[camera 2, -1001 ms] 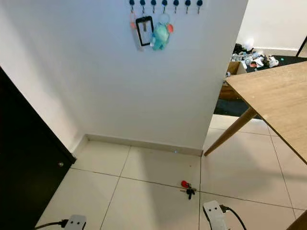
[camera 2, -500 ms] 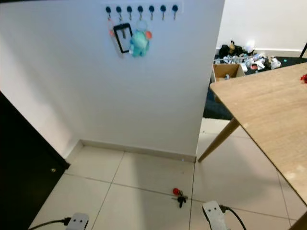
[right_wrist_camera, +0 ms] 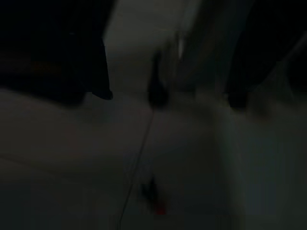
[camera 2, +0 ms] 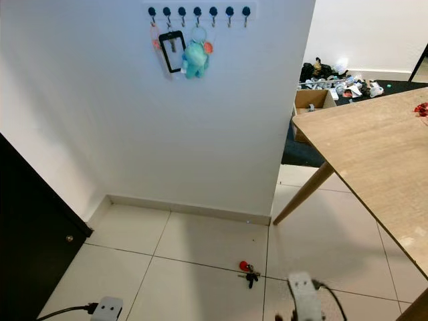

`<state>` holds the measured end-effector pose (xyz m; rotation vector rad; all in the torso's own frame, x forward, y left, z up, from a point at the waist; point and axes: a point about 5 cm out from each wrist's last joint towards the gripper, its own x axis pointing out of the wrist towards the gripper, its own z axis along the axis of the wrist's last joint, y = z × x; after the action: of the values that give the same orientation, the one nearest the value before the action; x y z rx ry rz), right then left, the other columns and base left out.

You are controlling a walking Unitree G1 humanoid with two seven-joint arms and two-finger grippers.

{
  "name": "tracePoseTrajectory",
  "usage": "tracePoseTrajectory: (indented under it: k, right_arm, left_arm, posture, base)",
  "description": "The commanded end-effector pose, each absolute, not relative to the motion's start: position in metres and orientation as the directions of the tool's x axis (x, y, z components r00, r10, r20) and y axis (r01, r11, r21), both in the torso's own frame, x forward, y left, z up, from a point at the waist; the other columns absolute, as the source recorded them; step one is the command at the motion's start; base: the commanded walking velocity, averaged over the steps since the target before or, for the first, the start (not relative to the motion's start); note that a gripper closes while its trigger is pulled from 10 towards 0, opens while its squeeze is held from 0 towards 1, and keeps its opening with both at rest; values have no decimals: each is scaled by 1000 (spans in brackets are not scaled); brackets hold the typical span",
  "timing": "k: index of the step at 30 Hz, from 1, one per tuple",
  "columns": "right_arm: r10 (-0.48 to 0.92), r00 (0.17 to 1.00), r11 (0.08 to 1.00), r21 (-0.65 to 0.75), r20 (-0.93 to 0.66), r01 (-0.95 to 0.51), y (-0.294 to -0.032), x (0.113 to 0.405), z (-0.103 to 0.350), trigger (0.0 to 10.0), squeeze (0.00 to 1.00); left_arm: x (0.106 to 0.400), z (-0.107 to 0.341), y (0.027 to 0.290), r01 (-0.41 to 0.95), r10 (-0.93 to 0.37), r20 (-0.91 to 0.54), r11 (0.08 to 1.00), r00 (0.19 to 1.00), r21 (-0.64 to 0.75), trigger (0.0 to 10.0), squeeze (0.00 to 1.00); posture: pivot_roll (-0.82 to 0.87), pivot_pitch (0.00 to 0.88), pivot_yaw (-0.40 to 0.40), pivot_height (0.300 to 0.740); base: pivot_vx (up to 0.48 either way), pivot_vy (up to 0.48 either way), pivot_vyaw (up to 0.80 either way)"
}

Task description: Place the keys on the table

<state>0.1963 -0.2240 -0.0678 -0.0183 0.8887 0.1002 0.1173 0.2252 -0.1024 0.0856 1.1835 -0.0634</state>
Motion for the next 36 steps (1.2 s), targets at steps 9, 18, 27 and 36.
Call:
tracePoseTrajectory:
  k: [9,18,27,36]
  right_arm:
    - [180,572,958,11,-801,-287,-202,199,-70,10000,0]
    - [170,434,940,14,-885,-341,-195,161,-91,10000,0]
    - [145,379,937,4,-914,-349,-198,145,-97,10000,0]
    - [128,357,934,-8,-925,-357,-202,137,-100,10000,0]
  left_arm:
    - [120,-100,233,54,41,-922,996,386,66,10000,0]
    - [116,-101,235,50,48,-924,996,380,72,10000,0]
    - [115,-101,237,54,54,-923,995,381,80,10000,0]
    - [121,-99,235,60,47,-918,995,394,77,10000,0]
  posture:
    - [-70,5,65,740]
    - [-51,12,65,740]
    - [-58,6,74,740]
    - [-64,5,75,740]
  base:
    - [0,0,0]
    - [0,0,683]
    - [0,0,769]
    - [0,0,769]
